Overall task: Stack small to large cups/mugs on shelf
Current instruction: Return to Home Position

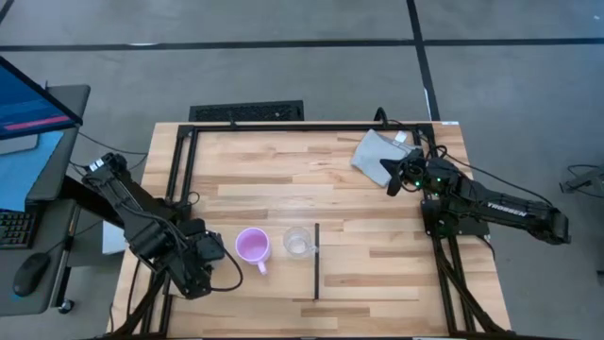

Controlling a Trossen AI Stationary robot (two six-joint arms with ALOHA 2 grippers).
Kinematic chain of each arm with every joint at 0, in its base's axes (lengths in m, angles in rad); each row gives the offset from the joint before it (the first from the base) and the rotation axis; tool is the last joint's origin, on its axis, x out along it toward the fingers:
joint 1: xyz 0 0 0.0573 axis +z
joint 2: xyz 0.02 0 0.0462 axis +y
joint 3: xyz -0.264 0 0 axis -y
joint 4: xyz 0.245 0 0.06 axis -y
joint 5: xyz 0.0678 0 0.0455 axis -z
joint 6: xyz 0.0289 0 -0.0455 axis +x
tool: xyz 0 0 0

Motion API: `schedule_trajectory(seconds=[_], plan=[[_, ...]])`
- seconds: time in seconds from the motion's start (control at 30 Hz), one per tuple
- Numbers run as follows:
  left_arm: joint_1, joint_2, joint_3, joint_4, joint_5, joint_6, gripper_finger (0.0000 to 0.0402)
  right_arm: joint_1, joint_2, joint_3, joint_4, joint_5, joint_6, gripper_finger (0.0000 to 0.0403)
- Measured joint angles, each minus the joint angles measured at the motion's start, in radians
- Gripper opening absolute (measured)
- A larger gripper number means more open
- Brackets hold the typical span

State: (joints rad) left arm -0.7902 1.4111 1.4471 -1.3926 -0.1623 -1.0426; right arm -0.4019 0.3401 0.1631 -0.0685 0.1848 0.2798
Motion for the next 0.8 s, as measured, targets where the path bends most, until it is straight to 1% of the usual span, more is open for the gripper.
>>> schedule_trajectory(seconds=[0.13,0.27,0.5,0.73,0.8], plan=[[0.0,0.0,0.0,0.0,0.003,0.004,0.0163,0.0,0.0,0.0,0.0,0.0,0.0,0.0027],[0.0,-0.001,0.0,0.0,0.02,0.024,0.0181,0.0,0.0,0.0,0.0,0.0,0.0,0.0027],[0.0,-0.003,0.017,-0.01,0.008,0.016,0.0185,0.0,0.0,0.0,0.0,0.0,-0.001,0.0027],[0.0,-0.004,0.131,-0.052,-0.064,0.025,0.0185,0.0,0.0,0.0,0.0,0.0,-0.003,0.0027],[0.0,-0.004,0.161,-0.07,-0.069,0.025,0.0185,0.0,0.0,0.0,0.0,0.0,-0.003,0.0027]])
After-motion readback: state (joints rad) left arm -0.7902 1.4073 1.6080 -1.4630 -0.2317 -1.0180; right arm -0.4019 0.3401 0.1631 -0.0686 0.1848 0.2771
